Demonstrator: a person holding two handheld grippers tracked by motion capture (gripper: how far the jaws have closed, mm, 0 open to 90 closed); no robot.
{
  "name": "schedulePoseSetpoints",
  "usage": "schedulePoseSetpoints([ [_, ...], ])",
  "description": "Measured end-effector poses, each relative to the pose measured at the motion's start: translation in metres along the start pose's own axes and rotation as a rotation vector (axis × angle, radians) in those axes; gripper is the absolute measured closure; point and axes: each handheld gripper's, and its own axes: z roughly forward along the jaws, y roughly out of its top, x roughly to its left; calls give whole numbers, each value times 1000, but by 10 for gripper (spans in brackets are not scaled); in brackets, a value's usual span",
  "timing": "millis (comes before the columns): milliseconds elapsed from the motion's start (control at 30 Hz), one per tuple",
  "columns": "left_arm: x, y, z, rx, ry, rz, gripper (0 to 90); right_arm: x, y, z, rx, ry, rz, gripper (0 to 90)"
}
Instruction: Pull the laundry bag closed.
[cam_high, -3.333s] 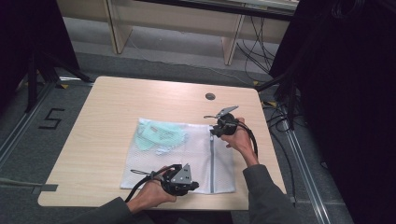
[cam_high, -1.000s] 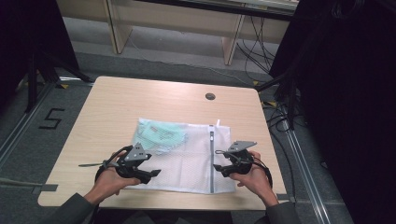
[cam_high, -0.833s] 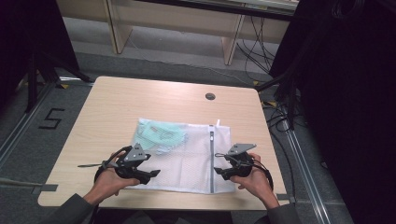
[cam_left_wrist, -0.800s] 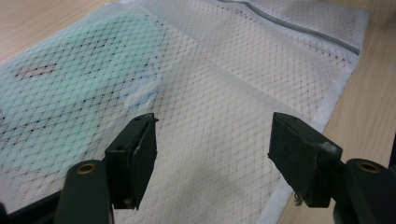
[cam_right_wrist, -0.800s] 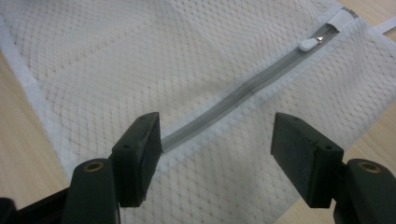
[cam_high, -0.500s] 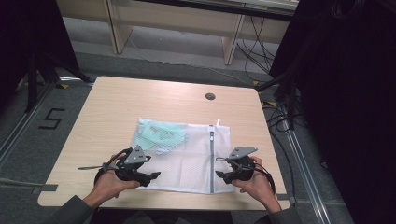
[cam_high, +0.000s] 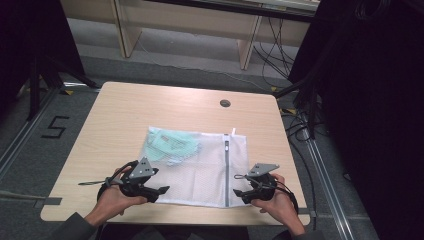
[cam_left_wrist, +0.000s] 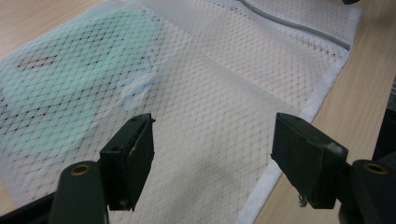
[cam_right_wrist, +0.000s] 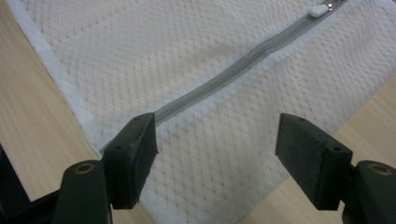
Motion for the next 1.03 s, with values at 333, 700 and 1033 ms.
schedulePoseSetpoints([
  [333, -1, -3, -3, 5, 2, -6, 286, 5, -17, -10, 2, -25, 34, 276],
  [700, -1, -3, -3, 6, 3, -6, 284, 6, -21, -9, 8, -22, 36, 274],
  [1033, -1, -3, -2, 6, -7, -10, 282, 2, -19, -13, 32, -22, 27, 274],
])
